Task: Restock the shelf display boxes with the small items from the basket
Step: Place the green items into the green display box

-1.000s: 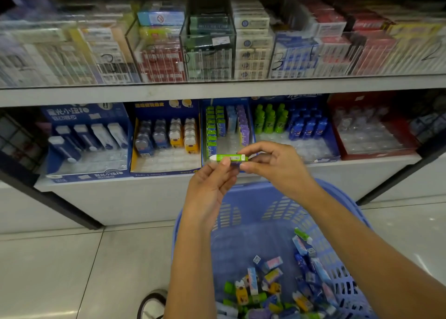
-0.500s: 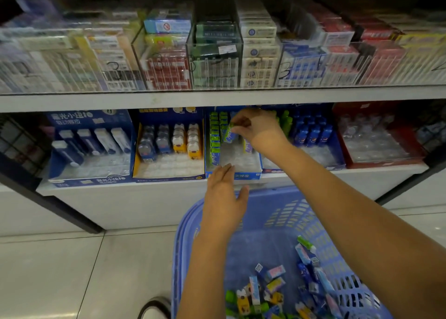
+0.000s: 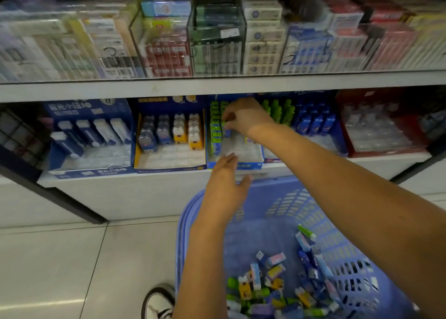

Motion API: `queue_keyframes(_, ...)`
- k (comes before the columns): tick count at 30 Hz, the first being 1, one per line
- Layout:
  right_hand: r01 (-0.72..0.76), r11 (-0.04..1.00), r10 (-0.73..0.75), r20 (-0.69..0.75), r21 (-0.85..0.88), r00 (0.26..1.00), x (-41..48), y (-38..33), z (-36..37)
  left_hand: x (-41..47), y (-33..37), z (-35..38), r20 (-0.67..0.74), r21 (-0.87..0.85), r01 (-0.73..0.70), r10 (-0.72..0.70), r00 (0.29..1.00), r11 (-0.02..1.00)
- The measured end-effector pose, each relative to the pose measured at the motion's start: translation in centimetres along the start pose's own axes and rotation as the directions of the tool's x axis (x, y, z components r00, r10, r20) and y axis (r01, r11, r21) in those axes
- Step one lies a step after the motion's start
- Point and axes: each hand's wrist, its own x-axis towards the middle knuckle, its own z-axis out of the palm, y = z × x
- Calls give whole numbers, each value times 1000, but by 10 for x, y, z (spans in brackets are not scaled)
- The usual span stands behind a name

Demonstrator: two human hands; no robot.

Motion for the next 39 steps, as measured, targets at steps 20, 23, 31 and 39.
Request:
queue_keyframes(20, -313, 944, 291, 709, -104, 642, -212, 151, 224, -83, -107, 175, 515, 355, 259, -420, 748, 898)
queue_keyframes(23, -321, 943, 283, 703, -82, 653, -209, 154, 237, -87, -118, 184, 466, 449, 278, -488, 738, 849)
queue_keyframes(31, -205, 972, 229, 657, -114, 718, -205, 150, 262, -83, -118, 206, 412, 436, 435, -605, 681, 787)
queue_keyframes(39, -495, 858, 306, 635, 139, 709, -192, 153, 244, -56, -110, 180, 517, -191, 809, -643, 564, 556)
